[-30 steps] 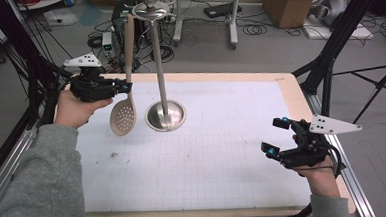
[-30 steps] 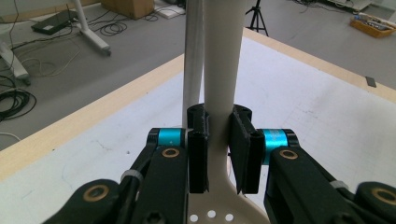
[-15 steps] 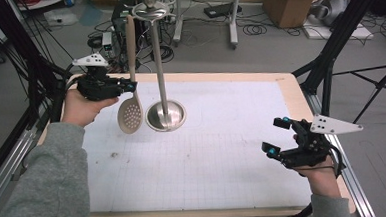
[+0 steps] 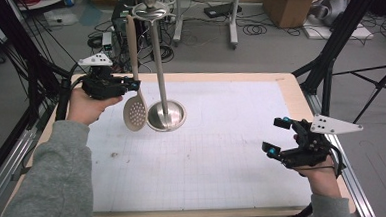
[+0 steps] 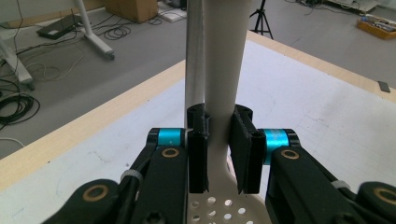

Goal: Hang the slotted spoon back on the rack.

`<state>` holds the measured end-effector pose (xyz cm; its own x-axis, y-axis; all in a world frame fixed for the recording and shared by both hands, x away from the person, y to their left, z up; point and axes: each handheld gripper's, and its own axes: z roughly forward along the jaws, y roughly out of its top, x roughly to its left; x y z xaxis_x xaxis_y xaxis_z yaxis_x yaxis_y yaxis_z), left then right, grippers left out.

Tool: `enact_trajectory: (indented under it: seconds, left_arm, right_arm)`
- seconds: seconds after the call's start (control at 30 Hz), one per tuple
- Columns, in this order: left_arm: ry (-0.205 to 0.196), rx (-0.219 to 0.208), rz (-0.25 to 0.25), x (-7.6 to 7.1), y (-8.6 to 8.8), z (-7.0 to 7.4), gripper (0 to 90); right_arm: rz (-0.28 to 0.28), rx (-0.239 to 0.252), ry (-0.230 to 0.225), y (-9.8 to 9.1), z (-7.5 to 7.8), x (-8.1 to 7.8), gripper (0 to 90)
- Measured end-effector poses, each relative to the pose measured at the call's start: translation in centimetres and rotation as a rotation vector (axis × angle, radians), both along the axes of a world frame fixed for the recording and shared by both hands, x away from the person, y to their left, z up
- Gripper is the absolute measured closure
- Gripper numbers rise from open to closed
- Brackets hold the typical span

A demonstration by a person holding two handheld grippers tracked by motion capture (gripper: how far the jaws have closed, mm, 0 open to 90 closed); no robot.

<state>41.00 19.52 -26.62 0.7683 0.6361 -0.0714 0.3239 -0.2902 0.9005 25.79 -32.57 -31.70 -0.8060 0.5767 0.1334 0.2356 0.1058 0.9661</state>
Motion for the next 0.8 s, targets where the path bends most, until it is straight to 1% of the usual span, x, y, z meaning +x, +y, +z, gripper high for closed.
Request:
enact_trajectory:
  seconds: [0.1, 0.17, 0.27, 0.37, 0.4, 0.47, 0.5, 0.57, 0.63, 0.67, 0.73, 0.8]
  left_arm:
    - [-0.004, -0.002, -0.002, 0.1, 0.0, -0.1, 76.9]
    - [-0.013, 0.001, -0.002, 0.2, -0.1, -0.2, 76.4]
    - [-0.013, 0.002, -0.007, 0.3, -0.2, -0.3, 75.4]
    - [-0.014, 0.012, -0.015, 0.2, -0.3, -0.4, 70.2]
    - [-0.011, 0.012, -0.02, 0.2, -0.3, -0.4, 68.4]
    - [-0.01, 0.022, -0.026, -0.1, -0.3, -0.3, 60.0]
    - [-0.023, 0.019, -0.031, -0.4, -0.3, -0.3, 58.9]
    - [-0.039, -0.013, -0.052, -0.8, 0.0, -0.5, 51.7]
    - [-0.056, -0.032, -0.069, -1.4, 0.5, -0.8, 45.6]
    - [-0.068, -0.048, -0.08, -1.7, 0.8, -1.0, 42.3]
    - [-0.092, -0.079, -0.087, -2.2, 1.4, -1.3, 35.7]
    - [-0.1, -0.112, -0.086, -2.7, 2.1, -1.5, 32.4]
  right_arm:
    - [-0.002, 0.0, 0.009, 0.0, -0.1, 0.0, 4.3]
    - [-0.003, 0.001, 0.01, -0.1, -0.1, 0.1, 4.3]
    - [-0.005, -0.002, 0.014, -0.1, -0.1, 0.1, 4.3]
    - [-0.003, -0.003, 0.008, 0.0, -0.2, 0.1, 4.3]
    - [-0.003, -0.001, 0.012, 0.0, -0.2, 0.1, 4.3]
    - [-0.002, -0.001, 0.008, 0.0, -0.2, 0.1, 4.3]
    - [-0.001, 0.0, 0.008, 0.0, -0.2, 0.1, 4.3]
    - [-0.001, 0.0, 0.012, 0.0, -0.2, 0.1, 4.3]
    - [-0.004, 0.0, 0.011, 0.1, -0.2, 0.1, 4.3]
    - [-0.004, -0.001, 0.009, 0.1, -0.1, 0.2, 4.3]
    - [-0.003, 0.001, 0.008, 0.1, -0.1, 0.2, 4.3]
    - [-0.004, 0.0, 0.011, 0.2, -0.1, 0.2, 4.3]
